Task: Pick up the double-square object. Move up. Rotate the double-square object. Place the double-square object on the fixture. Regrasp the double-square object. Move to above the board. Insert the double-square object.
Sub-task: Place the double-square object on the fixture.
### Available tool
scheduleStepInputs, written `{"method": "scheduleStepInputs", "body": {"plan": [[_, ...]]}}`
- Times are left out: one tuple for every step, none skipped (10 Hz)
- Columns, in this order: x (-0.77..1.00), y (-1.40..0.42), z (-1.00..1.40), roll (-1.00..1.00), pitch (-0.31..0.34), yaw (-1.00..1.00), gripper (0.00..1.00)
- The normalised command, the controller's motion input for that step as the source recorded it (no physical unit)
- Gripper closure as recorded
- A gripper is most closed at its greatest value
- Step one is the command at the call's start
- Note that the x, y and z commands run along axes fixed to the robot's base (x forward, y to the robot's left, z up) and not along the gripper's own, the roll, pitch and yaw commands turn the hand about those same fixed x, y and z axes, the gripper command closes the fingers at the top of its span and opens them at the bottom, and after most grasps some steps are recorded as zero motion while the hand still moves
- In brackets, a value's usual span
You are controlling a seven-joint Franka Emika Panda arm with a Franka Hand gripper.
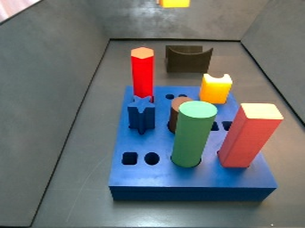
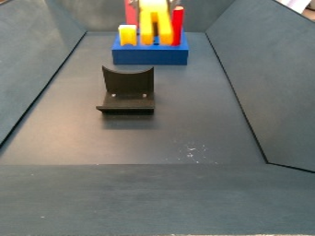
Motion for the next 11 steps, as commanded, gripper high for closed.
{"method": "scheduleStepInputs", "body": {"plan": [[0.89, 0.27, -0.09, -1.0, -0.013, -0.12, 1.0], [0.78, 0.18, -0.05, -1.0, 0.001, -0.12, 1.0], [0.66, 0.13, -0.04, -1.0, 0.008, -0.12, 1.0], [0.55, 0.09, -0.03, -1.0, 0.015, -0.12, 1.0], [0.44, 0.07, -0.01, -0.89, 0.026, -0.11, 1.0], [0.3, 0.06, -0.01, -0.66, 0.027, -0.09, 1.0], [0.19, 0.05, -0.01, -0.48, 0.03, -0.08, 1.0], [0.09, 0.04, -0.01, -0.31, 0.034, -0.07, 1.0], [0.11, 0.13, -1.0, -1.0, 0.226, -0.07, 1.0], [0.12, 0.13, -1.0, -1.0, 0.218, -0.09, 1.0], [0.13, 0.14, -1.0, -0.99, 0.239, -0.13, 1.0]]}}
